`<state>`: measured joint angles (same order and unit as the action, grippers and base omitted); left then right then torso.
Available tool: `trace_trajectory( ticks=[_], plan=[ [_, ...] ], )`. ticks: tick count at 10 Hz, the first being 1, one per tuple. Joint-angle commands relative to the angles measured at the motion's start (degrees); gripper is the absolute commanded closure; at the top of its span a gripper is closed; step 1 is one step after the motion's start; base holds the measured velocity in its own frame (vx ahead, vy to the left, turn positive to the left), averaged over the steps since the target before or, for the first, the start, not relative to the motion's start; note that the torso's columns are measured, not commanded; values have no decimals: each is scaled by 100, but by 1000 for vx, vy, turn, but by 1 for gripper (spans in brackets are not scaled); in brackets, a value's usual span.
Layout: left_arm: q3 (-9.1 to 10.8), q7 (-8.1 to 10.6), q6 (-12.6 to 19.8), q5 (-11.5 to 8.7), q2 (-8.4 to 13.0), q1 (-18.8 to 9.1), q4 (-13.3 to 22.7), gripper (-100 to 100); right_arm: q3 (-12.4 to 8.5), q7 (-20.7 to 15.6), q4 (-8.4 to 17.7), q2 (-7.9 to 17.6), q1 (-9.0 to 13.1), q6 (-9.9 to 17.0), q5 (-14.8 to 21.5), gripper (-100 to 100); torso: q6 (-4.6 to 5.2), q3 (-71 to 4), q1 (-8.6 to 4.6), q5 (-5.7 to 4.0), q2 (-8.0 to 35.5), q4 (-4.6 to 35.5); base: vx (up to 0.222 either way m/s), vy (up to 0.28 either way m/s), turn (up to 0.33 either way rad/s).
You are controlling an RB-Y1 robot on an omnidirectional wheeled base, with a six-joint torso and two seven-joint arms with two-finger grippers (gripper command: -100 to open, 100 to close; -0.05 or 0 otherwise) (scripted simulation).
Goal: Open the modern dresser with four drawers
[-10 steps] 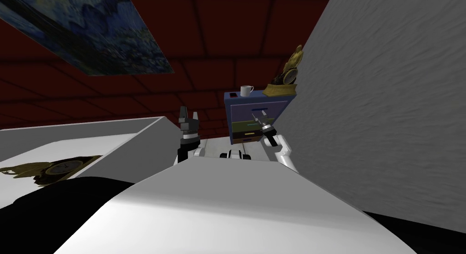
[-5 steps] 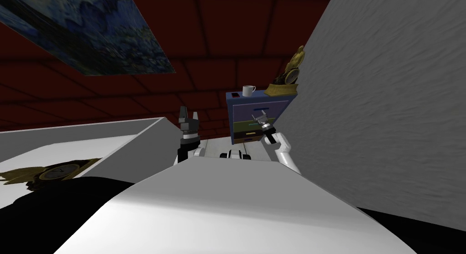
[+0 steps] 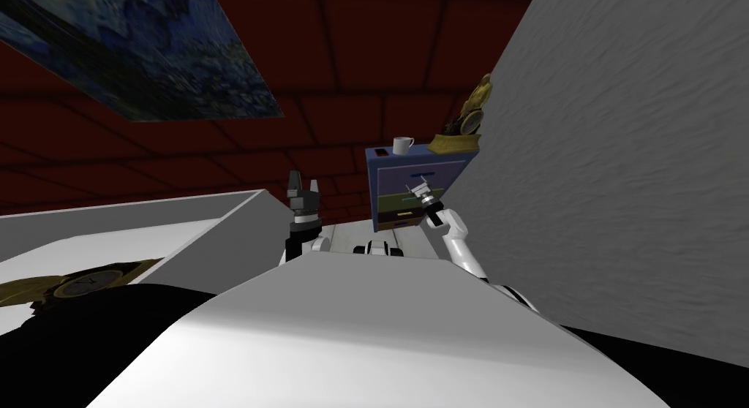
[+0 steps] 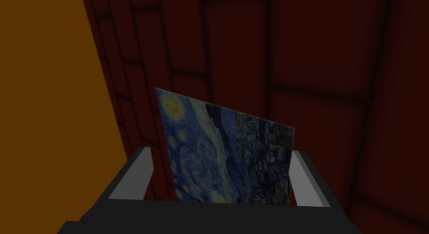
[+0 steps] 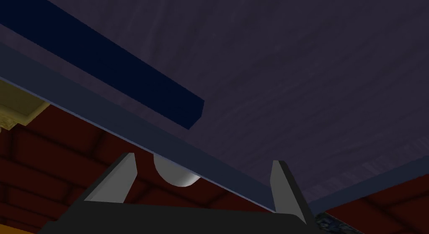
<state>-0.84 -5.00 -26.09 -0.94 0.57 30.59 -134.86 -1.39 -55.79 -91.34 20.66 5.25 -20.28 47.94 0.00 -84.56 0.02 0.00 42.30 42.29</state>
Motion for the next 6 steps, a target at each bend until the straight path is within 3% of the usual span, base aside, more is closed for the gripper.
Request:
trace_trajectory(
  ticks=[1, 6],
  plan=[
    [0, 0, 0, 0, 0, 0, 0, 0, -13, -375, 275, 119, 212, 122, 307, -100, 0, 0, 5, 2, 0, 0, -4, 78, -28],
    [0, 0, 0, 0, 0, 0, 0, 0, -54, -1141, 906, 430, 707, 369, 998, -100, 0, 1, 3, 1, 2, 1, -8, 76, -46]
  ],
)
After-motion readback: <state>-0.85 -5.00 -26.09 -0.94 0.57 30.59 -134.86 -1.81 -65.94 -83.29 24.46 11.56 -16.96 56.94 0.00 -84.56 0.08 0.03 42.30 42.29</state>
